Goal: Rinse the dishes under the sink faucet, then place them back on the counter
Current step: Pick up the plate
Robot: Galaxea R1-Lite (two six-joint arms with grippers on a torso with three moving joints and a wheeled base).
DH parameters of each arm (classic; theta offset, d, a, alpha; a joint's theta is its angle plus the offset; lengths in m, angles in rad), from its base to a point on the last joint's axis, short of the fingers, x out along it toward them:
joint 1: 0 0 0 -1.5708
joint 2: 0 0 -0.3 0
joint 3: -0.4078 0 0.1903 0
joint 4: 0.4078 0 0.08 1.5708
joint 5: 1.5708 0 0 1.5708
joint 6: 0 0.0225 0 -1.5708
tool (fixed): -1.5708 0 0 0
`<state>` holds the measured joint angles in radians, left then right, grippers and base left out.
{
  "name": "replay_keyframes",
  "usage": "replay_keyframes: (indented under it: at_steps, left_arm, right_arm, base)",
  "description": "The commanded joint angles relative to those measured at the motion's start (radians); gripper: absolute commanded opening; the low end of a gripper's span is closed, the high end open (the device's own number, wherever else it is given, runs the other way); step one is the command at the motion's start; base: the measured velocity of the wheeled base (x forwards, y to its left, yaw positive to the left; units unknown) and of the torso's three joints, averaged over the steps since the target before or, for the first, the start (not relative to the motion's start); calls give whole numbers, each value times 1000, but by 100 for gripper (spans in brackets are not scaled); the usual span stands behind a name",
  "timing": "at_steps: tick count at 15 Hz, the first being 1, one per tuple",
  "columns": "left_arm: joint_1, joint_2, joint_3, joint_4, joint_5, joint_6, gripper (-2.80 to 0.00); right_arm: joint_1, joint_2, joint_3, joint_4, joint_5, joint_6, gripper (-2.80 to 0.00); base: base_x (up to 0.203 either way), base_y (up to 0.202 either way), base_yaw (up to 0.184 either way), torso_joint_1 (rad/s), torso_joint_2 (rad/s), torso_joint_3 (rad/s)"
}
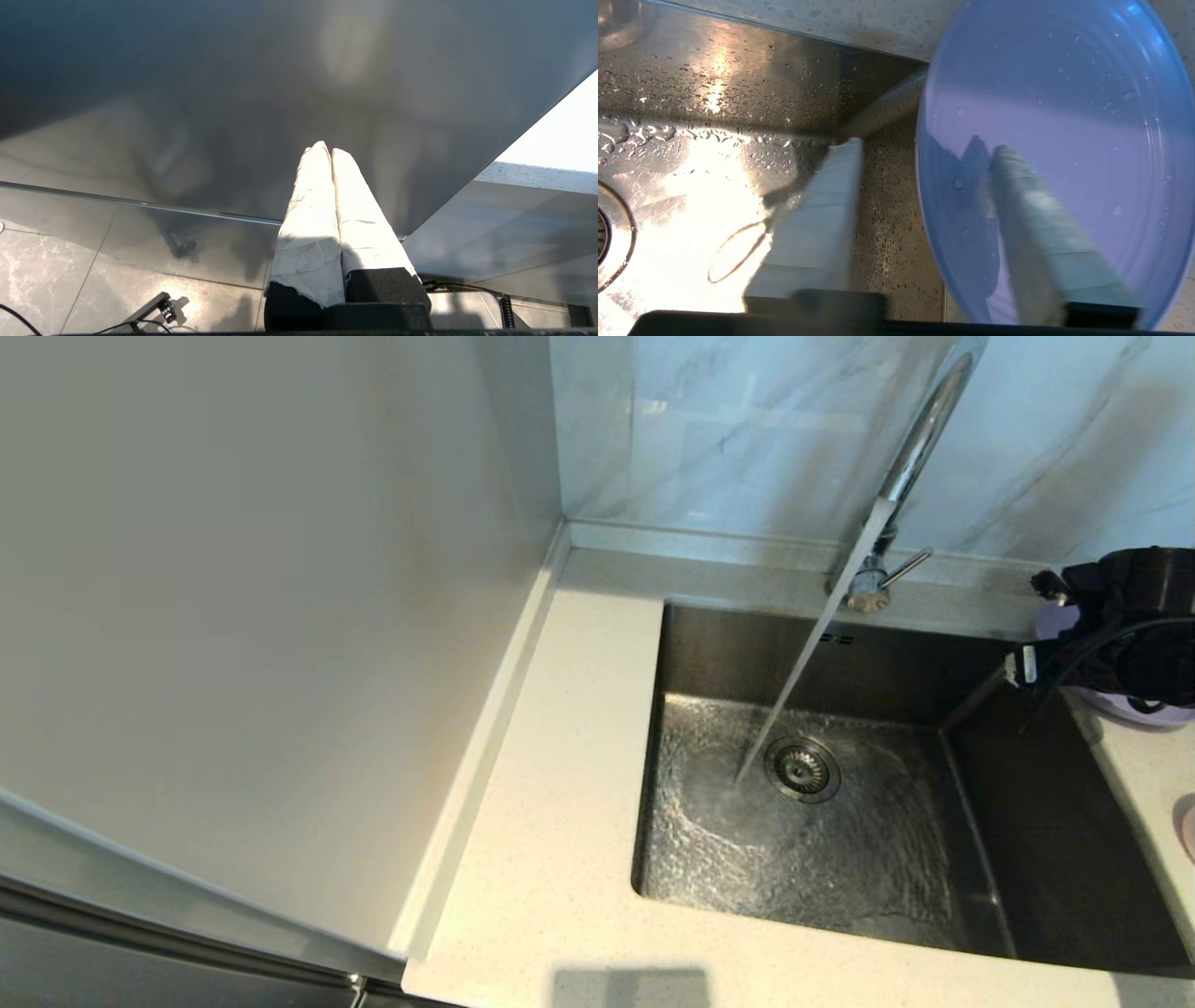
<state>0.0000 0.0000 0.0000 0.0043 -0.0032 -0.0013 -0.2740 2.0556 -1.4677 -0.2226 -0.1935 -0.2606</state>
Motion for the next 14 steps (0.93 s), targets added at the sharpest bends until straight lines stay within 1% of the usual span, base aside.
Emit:
replay_keyframes:
  at_steps: [1,8,12,14]
  left_arm:
    - [0,0,0,0,0,0,-280]
    - [0,0,0,0,0,0,-280]
    - [0,0,0,0,0,0,-280]
    - [0,0,0,0,0,0,-280]
  right_arm:
    - [-1,2,0,-1,-1,-2,-280]
    - [9,-59,12,-1,0,-1,-280]
    - [19,-114,32,-1,12,14,-280]
    - [30,-144,41,0,43,16,-280]
  base:
    - [0,0,0,0,0,0]
    - [0,0,0,0,0,0]
    - [0,0,0,0,0,0]
    - [0,0,0,0,0,0]
